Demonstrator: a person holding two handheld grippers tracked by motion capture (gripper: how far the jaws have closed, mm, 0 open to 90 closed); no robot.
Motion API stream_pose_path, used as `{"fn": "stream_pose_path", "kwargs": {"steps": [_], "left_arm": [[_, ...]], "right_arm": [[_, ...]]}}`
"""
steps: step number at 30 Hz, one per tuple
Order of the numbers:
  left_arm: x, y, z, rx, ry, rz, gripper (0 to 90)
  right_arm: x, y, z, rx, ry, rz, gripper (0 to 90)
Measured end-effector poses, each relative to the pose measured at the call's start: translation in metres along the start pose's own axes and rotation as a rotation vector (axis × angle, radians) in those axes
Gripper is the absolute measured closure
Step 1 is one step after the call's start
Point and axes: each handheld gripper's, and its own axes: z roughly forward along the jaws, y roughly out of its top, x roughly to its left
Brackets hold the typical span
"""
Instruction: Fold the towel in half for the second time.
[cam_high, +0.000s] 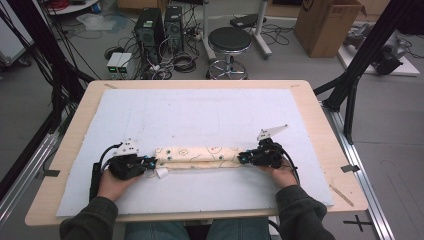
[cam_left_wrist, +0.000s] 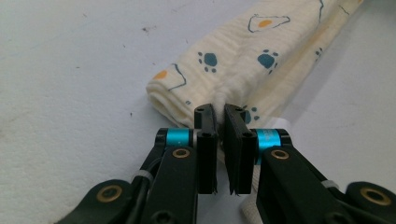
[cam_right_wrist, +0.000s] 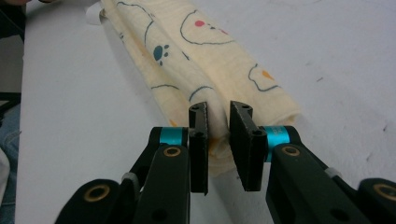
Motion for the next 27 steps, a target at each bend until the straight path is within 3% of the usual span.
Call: {"fn": "stream_pose_path", "kwargs": {"steps": [4, 6, 8, 10, 13, 17, 21, 27], "left_arm": [[0.0, -0.001, -0.001, -0.003, -0.013, -0.009, 78.1], [0.001, -0.001, -0.005, -0.019, -0.031, -0.014, 72.0], [0.001, 0.003, -0.011, -0.051, -0.051, -0.009, 63.8], [0.0, 0.008, -0.019, -0.103, -0.075, -0.017, 58.2], [-0.003, 0.016, -0.024, -0.141, -0.094, -0.01, 56.6], [-0.005, 0.03, -0.013, -0.147, -0.096, -0.012, 62.4], [-0.012, 0.042, 0.009, -0.116, -0.084, -0.022, 80.8], [-0.018, 0.051, 0.04, -0.033, -0.074, -0.026, 86.3]], "right_arm": [[0.0, -0.001, -0.001, -0.004, -0.006, 0.003, 73.7], [0.001, -0.001, -0.001, -0.007, 0.006, 0.015, 64.8], [0.002, -0.001, -0.003, -0.027, 0.037, 0.02, 59.3], [0.006, 0.002, -0.008, -0.046, 0.017, 0.005, 54.2], [0.009, 0.007, -0.015, -0.087, 0.03, 0.009, 50.2], [0.014, 0.018, -0.014, -0.101, 0.023, -0.005, 54.9], [0.02, 0.033, -0.002, -0.091, 0.018, -0.023, 70.5], [0.026, 0.055, 0.025, -0.045, 0.002, -0.05, 78.2]]}}
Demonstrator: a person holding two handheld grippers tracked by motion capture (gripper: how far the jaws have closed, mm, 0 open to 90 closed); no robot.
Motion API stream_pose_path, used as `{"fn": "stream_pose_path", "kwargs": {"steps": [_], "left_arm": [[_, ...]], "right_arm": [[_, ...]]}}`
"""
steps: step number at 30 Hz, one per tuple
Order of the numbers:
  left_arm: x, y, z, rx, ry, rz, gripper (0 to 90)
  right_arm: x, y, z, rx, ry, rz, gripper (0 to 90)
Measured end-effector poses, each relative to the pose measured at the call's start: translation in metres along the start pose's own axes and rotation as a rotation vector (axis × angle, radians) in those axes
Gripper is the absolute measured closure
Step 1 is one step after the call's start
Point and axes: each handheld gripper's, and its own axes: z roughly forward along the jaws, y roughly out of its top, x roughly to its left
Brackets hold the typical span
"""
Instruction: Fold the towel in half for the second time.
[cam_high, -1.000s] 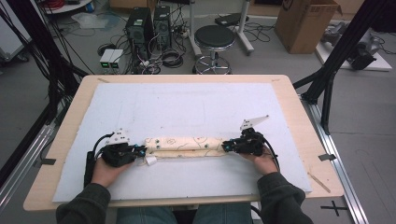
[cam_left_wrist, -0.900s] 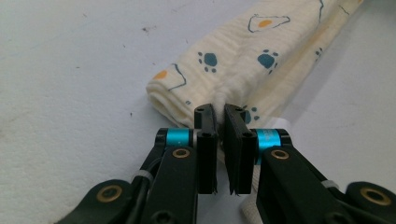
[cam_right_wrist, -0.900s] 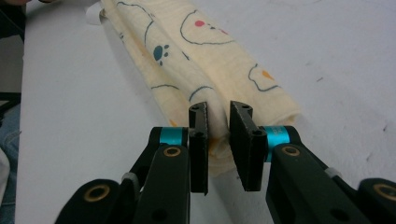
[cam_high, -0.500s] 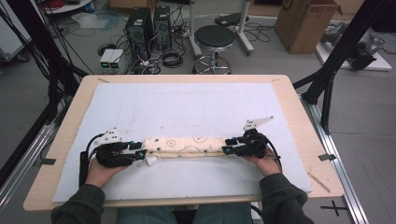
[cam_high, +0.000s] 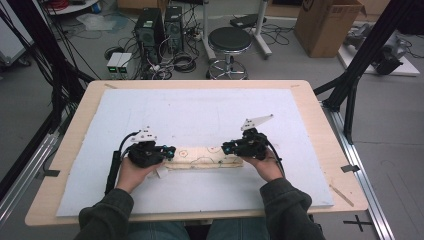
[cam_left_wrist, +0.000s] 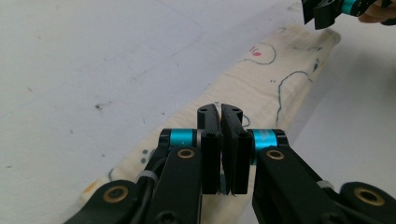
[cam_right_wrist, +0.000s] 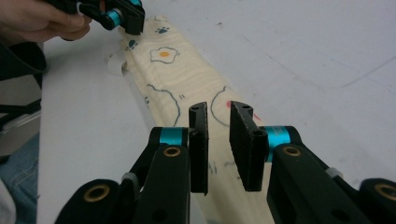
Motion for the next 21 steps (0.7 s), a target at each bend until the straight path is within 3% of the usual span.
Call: {"fn": "stream_pose_path", "kwargs": {"steps": [6, 11, 18, 21], "left_arm": [[-0.006, -0.004, 0.009, 0.092, -0.033, 0.054, 86.5], [-0.009, -0.01, 0.009, 0.152, -0.05, 0.069, 86.5], [-0.012, -0.014, 0.005, 0.172, -0.063, 0.085, 84.9], [-0.014, -0.012, 0.003, 0.14, -0.059, 0.079, 83.3]], "right_arm": [[0.006, 0.009, 0.03, 0.074, 0.033, -0.038, 78.6], [0.012, 0.008, 0.043, 0.143, 0.04, -0.073, 78.5], [0.017, -0.002, 0.05, 0.202, 0.046, -0.108, 77.7], [0.017, -0.003, 0.05, 0.197, 0.042, -0.107, 77.7]]}}
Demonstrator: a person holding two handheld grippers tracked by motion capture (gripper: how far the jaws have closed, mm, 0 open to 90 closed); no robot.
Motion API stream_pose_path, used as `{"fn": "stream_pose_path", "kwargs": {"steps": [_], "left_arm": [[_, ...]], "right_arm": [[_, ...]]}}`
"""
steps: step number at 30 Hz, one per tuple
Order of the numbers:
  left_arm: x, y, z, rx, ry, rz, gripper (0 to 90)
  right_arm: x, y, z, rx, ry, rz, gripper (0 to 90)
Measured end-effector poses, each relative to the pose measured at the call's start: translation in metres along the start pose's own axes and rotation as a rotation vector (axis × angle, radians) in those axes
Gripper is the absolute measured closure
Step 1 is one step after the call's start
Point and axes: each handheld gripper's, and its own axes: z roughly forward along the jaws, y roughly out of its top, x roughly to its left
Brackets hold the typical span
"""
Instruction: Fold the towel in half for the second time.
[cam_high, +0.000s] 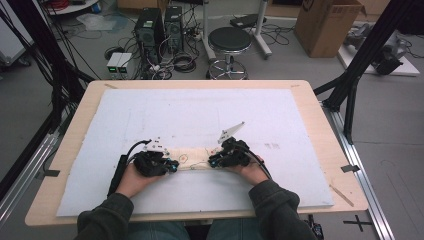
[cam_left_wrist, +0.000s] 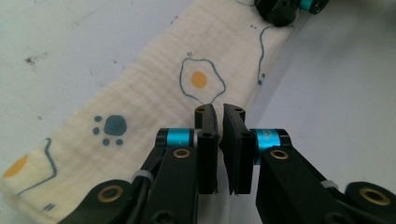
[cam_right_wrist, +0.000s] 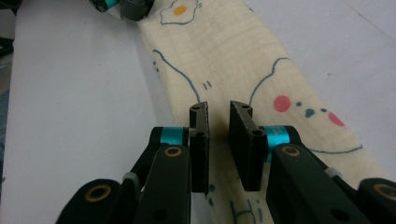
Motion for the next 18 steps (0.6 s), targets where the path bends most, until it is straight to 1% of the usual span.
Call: {"fn": "stream_pose_path", "kwargs": {"steps": [1, 3, 4, 6, 8, 10, 13, 15, 16, 18], "left_arm": [[0.0, 0.002, -0.001, -0.019, -0.006, -0.008, 83.3], [-0.001, 0.007, -0.003, -0.055, -0.016, -0.007, 85.3], [-0.003, 0.012, -0.002, -0.061, -0.016, 0.004, 86.4], [-0.006, 0.019, 0.0, -0.075, -0.011, 0.012, 87.0], [-0.006, 0.024, 0.006, -0.06, -0.004, 0.021, 87.1], [-0.007, 0.026, 0.014, -0.04, -0.011, 0.017, 87.2], [-0.009, 0.025, 0.024, 0.026, 0.003, 0.033, 87.7], [-0.01, 0.023, 0.026, 0.063, 0.022, 0.055, 87.9], [-0.01, 0.021, 0.026, 0.067, 0.021, 0.051, 87.9], [-0.008, 0.019, 0.024, 0.065, 0.014, 0.044, 87.9]], "right_arm": [[0.001, 0.001, -0.001, -0.01, 0.003, -0.004, 77.9], [0.003, 0.004, -0.003, -0.035, 0.005, -0.009, 77.9], [0.003, 0.006, -0.003, -0.047, 0.01, -0.016, 77.9], [0.006, 0.012, -0.002, -0.062, 0.019, -0.026, 78.1], [0.008, 0.019, 0.002, -0.06, 0.02, -0.037, 78.5], [0.01, 0.024, 0.007, -0.055, 0.021, -0.054, 78.6], [0.013, 0.027, 0.016, -0.02, 0.02, -0.074, 79.1], [0.013, 0.026, 0.02, 0.017, 0.018, -0.078, 79.1], [0.014, 0.025, 0.02, 0.027, 0.014, -0.083, 79.1], [0.014, 0.023, 0.018, 0.028, 0.012, -0.08, 79.1]]}}
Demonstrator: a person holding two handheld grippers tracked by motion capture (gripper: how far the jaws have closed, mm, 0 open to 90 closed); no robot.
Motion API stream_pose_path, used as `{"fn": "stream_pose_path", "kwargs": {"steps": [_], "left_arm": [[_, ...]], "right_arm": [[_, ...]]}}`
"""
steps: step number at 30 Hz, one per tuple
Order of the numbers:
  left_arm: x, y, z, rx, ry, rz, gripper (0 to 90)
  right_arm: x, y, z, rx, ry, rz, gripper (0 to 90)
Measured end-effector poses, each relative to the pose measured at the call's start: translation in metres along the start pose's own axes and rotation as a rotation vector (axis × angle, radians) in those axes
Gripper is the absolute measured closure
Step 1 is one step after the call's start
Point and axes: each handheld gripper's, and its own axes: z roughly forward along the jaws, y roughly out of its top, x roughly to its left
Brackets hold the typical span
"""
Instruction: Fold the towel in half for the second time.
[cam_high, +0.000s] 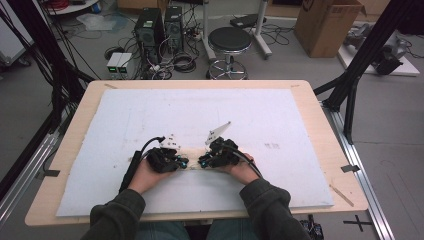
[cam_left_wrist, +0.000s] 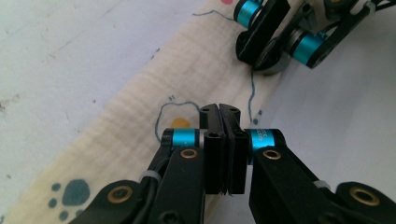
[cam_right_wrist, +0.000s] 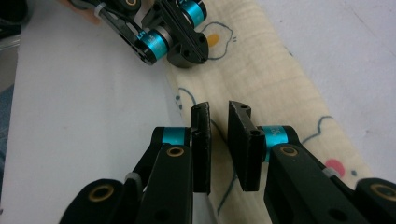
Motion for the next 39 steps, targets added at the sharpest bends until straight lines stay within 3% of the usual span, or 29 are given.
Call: {"fn": "stream_pose_path", "kwargs": {"steps": [10, 19, 23, 28, 34, 36, 39], "left_arm": [[0.008, -0.021, -0.02, -0.034, 0.016, -0.012, 84.8], [0.011, -0.032, -0.035, -0.03, 0.039, -0.005, 81.8], [0.013, -0.041, -0.038, -0.045, 0.04, -0.019, 81.6], [0.015, -0.037, -0.05, -0.113, 0.024, -0.023, 78.8], [0.03, -0.027, -0.065, -0.223, 0.09, -0.047, 71.3], [0.034, -0.028, -0.061, -0.197, 0.092, -0.053, 70.9], [0.037, -0.031, -0.052, -0.13, 0.084, -0.04, 69.5]], "right_arm": [[-0.003, -0.024, -0.02, 0.003, -0.034, 0.005, 77.4], [-0.007, -0.052, -0.047, -0.02, -0.088, 0.013, 75.3], [-0.01, -0.066, -0.059, -0.029, -0.107, 0.042, 74.9], [-0.011, -0.07, -0.067, -0.071, -0.111, 0.046, 72.8], [-0.016, -0.057, -0.075, -0.144, -0.136, 0.037, 66.2], [-0.02, -0.054, -0.074, -0.153, -0.137, 0.048, 64.9], [-0.024, -0.054, -0.065, -0.114, -0.141, 0.048, 60.9]]}}
